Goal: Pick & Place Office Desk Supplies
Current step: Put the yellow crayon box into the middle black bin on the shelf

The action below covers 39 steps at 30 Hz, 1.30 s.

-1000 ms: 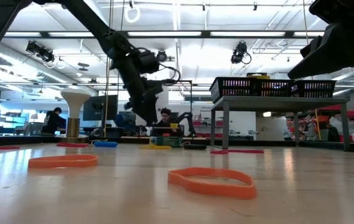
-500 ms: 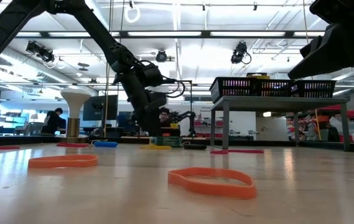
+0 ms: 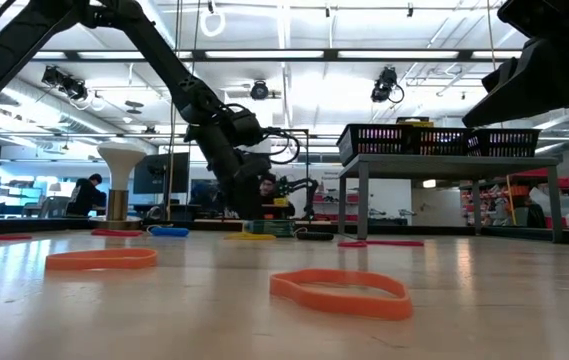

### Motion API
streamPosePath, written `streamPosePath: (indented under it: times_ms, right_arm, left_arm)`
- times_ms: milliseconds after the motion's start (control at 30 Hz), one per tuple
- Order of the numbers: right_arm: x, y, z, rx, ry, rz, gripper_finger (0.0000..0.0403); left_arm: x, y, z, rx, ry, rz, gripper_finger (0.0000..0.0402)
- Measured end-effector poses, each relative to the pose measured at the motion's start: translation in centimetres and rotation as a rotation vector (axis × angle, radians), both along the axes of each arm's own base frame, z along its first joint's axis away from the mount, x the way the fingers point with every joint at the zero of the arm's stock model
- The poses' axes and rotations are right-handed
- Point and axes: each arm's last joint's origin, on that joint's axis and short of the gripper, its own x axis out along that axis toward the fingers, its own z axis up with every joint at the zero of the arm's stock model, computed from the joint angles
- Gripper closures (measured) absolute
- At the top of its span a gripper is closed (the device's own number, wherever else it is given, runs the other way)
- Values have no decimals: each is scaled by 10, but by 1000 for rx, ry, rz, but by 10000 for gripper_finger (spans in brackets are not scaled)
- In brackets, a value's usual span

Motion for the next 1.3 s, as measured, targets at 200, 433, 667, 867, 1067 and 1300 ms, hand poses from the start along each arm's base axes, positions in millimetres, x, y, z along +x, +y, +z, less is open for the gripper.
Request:
streamPosePath:
  times_ms: [200, 433, 667, 867, 1067, 1300]
  right_arm:
    - [0, 0, 0, 0, 0, 0, 392]
    - [0, 0, 0, 0, 0, 0, 392]
    - [0, 0, 0, 0, 1, 1, 392]
    - [0, 0, 0, -1, 2, 1, 392]
    - [0, 0, 0, -2, 3, 1, 392]
    - [0, 0, 0, -2, -1, -4, 392]
  left_arm:
    - [-1, -1, 1, -6, 7, -12, 323]
    - [1, -3, 5, 41, 30, -54, 396]
    - [6, -16, 40, 170, 62, -87, 398]
    - [9, -46, 72, 293, 105, -114, 399]
    - [17, -94, 104, 473, 141, -141, 399]
    - [36, -167, 114, 609, 130, -224, 400]
